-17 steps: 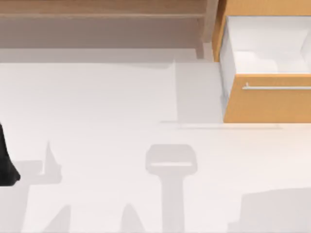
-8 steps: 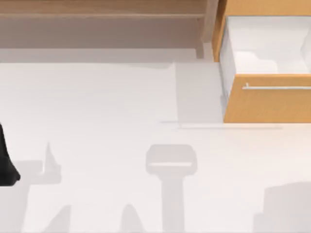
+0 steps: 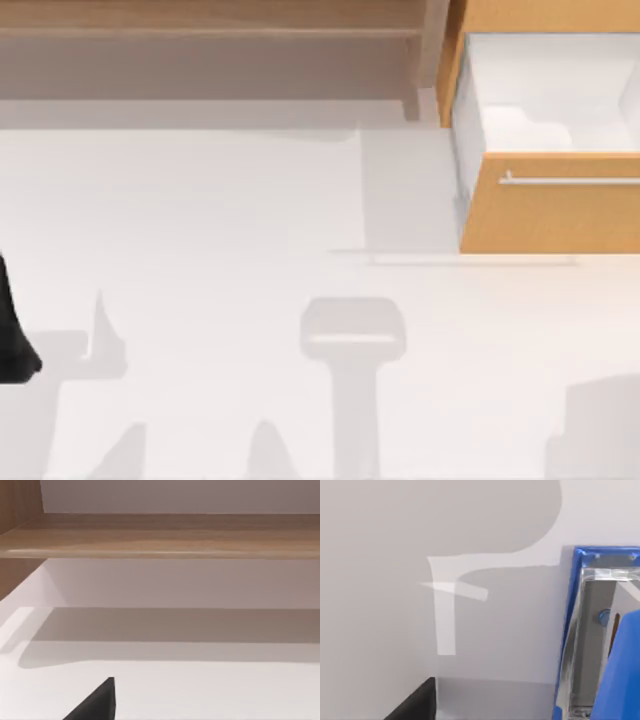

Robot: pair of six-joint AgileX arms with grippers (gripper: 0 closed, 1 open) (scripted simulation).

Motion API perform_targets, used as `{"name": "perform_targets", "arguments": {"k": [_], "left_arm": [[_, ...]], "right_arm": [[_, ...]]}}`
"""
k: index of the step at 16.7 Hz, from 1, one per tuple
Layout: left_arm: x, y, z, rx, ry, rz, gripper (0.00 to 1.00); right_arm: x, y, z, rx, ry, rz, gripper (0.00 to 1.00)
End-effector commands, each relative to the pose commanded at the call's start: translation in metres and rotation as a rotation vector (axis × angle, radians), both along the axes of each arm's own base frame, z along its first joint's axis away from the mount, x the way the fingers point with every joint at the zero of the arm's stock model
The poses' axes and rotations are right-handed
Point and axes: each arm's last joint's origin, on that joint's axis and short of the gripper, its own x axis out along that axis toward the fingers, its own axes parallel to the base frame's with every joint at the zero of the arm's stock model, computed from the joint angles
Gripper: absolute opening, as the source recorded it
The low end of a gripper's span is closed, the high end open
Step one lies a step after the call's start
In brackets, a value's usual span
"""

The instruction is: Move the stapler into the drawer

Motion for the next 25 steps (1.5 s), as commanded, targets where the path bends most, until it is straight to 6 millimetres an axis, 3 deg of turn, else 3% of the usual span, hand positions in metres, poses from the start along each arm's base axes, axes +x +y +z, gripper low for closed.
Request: {"name": "perform_targets", "arguments": {"k": [13, 21, 25], "left_arm": [[0.0, 0.0, 0.0, 0.0, 0.0, 0.0, 1.0], [0.0, 0.0, 0.0, 0.0, 0.0, 0.0, 1.0], [0.0, 0.0, 0.0, 0.0, 0.0, 0.0, 1.0]], "right_arm": [[0.0, 0.0, 0.0, 0.0, 0.0, 0.0, 0.02], [0.0, 0.0, 0.0, 0.0, 0.0, 0.0, 0.0], [0.003, -0.001, 0.016, -0.005, -0.029, -0.002, 0.0]]}}
